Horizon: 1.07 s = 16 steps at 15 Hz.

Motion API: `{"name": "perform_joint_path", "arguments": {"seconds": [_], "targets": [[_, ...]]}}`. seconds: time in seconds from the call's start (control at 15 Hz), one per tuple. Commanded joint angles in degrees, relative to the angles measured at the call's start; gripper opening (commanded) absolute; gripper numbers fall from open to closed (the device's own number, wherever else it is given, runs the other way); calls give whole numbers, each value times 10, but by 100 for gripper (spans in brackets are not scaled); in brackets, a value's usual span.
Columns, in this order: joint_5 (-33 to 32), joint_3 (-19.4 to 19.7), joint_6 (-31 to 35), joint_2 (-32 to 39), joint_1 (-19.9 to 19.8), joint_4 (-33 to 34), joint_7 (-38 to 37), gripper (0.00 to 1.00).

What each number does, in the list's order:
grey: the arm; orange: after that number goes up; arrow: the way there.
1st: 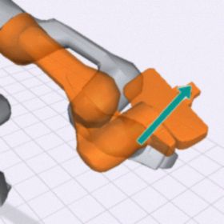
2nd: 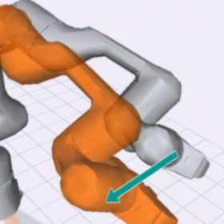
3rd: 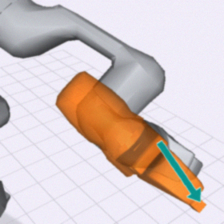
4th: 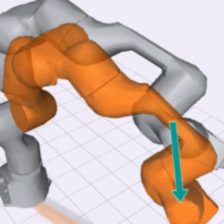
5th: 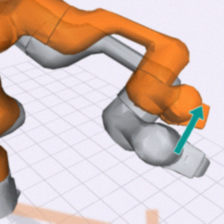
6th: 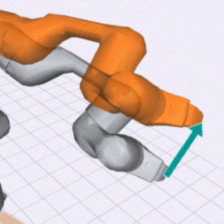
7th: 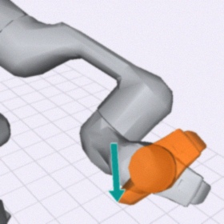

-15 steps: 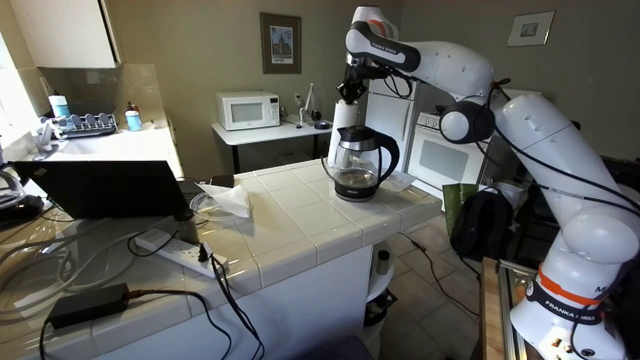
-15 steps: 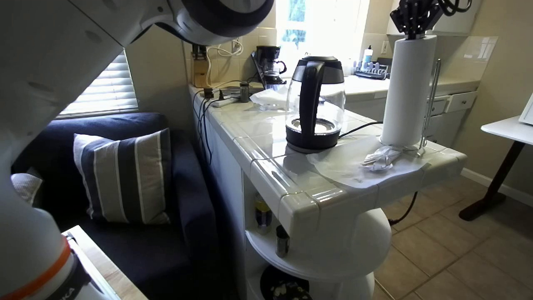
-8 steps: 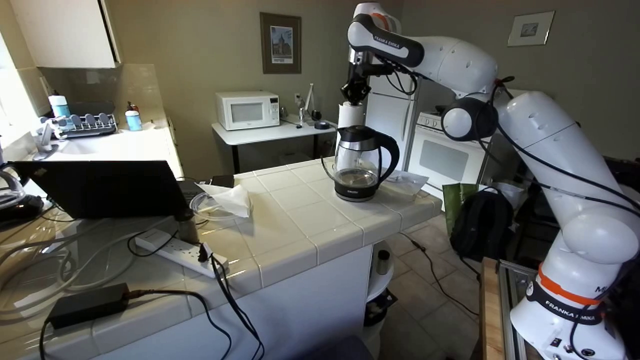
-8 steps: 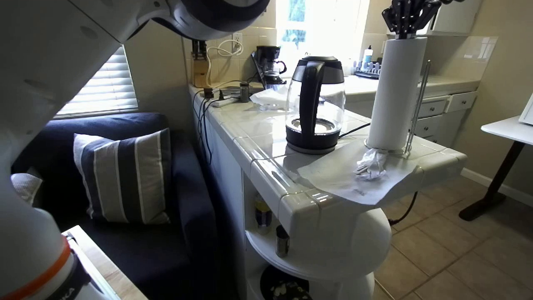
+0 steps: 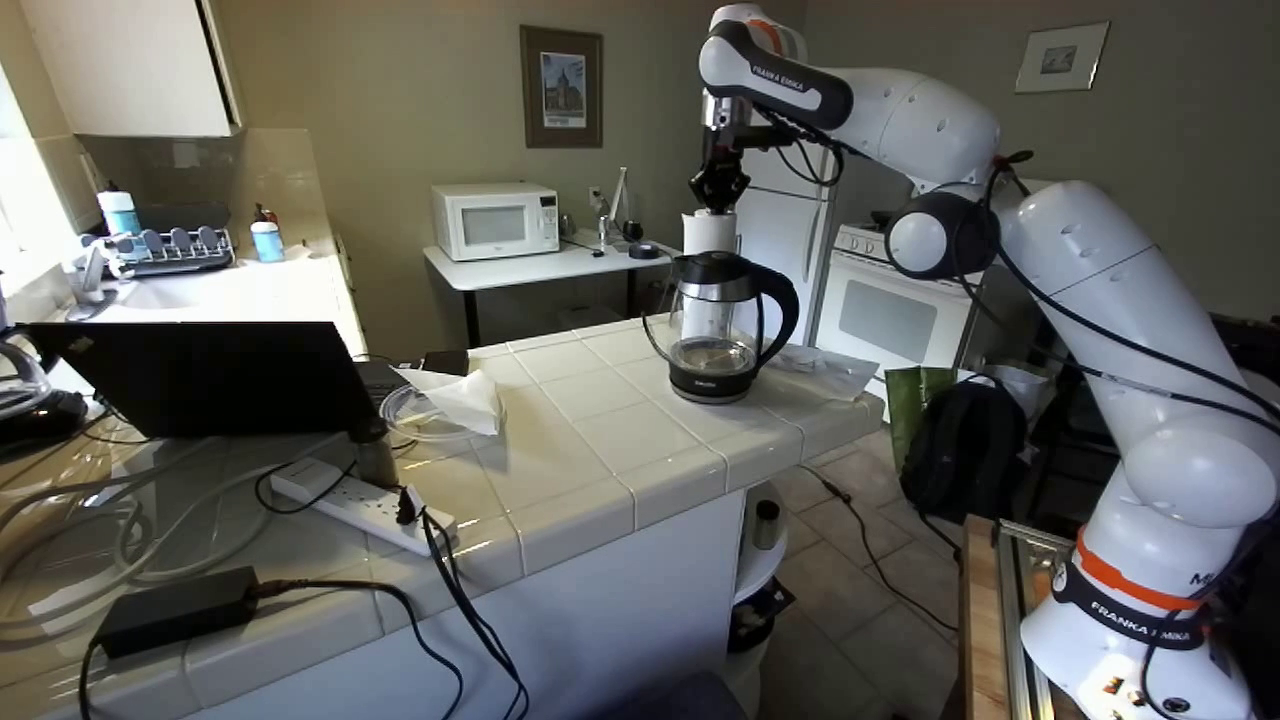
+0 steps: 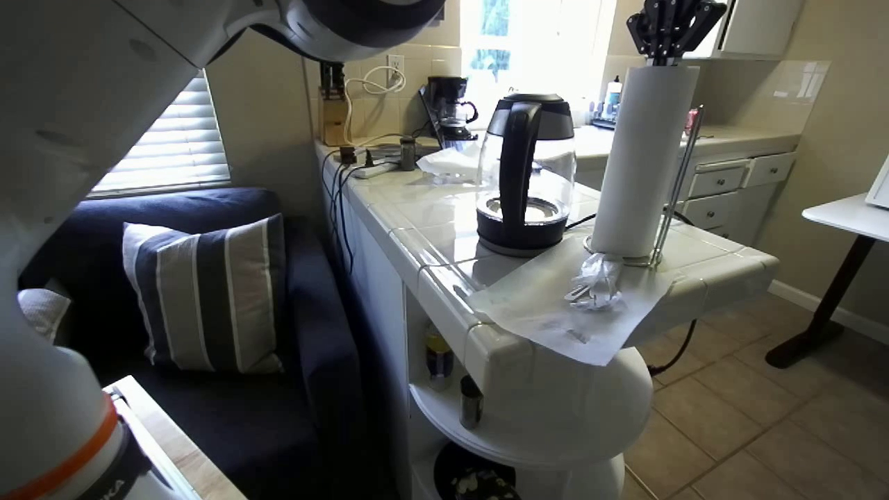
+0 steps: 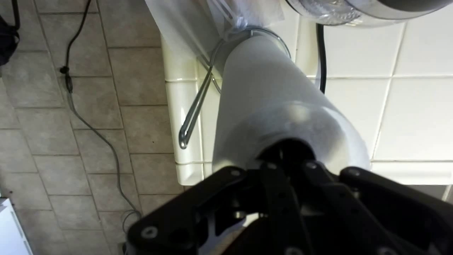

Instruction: Move the toilet paper roll and stand to the back right side of the counter.

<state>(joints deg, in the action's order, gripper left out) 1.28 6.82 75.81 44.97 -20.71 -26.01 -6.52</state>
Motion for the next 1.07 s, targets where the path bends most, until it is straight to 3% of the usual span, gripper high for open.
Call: {"name": "perform_joint_path", "arguments": {"seconds": [0.0, 0.2, 0.27, 0.4, 0.6, 0.8, 0.93, 1.0], "targets": [[6, -8, -6, 4, -4, -5, 3, 2], [7, -9, -3, 4, -5, -4, 3, 2], [7, -10, -3, 3, -5, -4, 3, 9], [8, -11, -3, 3, -5, -4, 3, 8], [8, -11, -3, 3, -5, -4, 3, 0], [7, -11, -4, 2, -5, -4, 3, 2], [8, -11, -4, 2, -6, -4, 4, 18], [7, -11, -5, 2, -6, -4, 4, 16]]}}
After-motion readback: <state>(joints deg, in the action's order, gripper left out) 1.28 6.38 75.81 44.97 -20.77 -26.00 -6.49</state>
